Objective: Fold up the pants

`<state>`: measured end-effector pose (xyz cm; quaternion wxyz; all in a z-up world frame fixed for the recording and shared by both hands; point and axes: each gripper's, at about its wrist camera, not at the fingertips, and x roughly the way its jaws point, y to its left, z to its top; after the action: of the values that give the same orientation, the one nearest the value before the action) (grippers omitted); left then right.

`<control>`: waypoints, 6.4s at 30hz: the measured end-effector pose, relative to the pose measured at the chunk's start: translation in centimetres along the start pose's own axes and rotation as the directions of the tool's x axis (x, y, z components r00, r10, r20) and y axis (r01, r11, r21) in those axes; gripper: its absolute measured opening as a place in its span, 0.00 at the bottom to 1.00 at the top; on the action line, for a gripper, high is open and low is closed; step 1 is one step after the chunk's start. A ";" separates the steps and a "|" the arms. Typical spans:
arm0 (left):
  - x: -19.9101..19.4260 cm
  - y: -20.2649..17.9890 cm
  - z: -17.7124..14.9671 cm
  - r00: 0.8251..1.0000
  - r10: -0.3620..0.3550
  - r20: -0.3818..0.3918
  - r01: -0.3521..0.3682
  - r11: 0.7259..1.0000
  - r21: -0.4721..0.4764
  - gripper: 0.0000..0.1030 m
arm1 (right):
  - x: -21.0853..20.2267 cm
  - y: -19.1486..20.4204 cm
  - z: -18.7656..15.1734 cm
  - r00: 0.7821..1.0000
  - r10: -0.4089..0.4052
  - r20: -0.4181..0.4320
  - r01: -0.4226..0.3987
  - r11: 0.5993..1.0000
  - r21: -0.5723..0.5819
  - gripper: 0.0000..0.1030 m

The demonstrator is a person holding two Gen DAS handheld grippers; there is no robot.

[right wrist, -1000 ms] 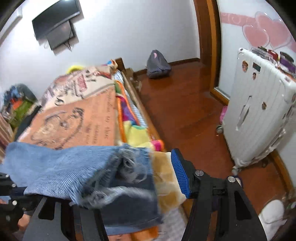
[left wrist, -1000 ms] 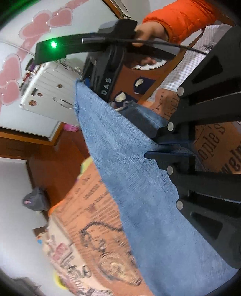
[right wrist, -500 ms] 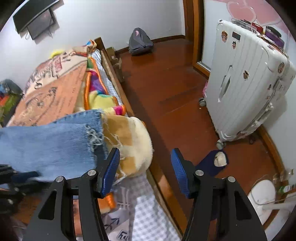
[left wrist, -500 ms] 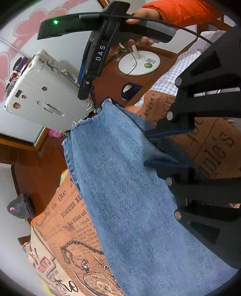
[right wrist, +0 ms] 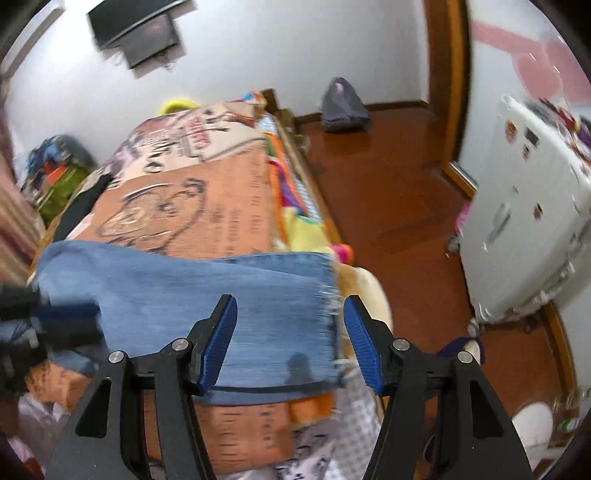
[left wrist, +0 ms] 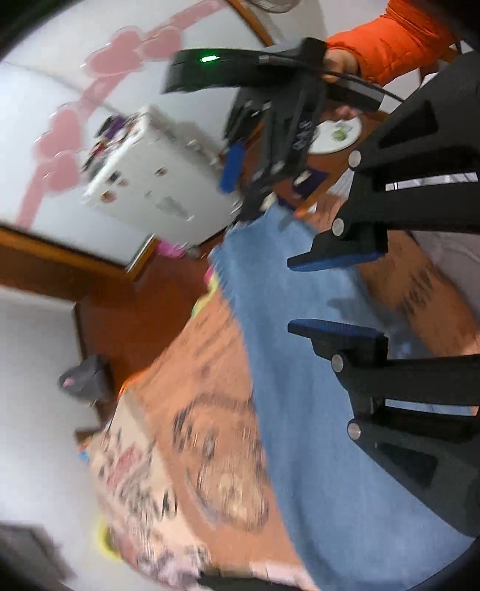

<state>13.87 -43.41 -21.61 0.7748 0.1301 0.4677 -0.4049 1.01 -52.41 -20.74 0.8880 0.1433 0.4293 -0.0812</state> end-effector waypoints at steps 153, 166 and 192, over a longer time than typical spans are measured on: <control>-23.2 46.8 -25.2 0.721 0.663 -0.205 -0.629 0.500 -0.596 0.22 | 8.5 0.5 4.7 0.966 -0.257 -0.030 0.258 0.965 0.044 0.09; -25.8 45.3 -26.8 0.696 0.686 -0.212 -0.664 0.504 -0.552 0.39 | 8.8 -0.4 3.1 0.925 -0.359 -0.120 0.367 0.929 0.043 0.24; -26.2 43.3 -37.9 0.752 0.618 -0.230 -0.579 0.452 -0.679 0.60 | 5.7 3.9 -2.5 0.948 -0.255 -0.193 0.269 0.962 0.050 0.59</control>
<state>16.69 19.49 -27.59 0.8645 -0.0358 0.4901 0.1055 3.72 -47.99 -25.93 0.8197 0.1255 0.5216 -0.2008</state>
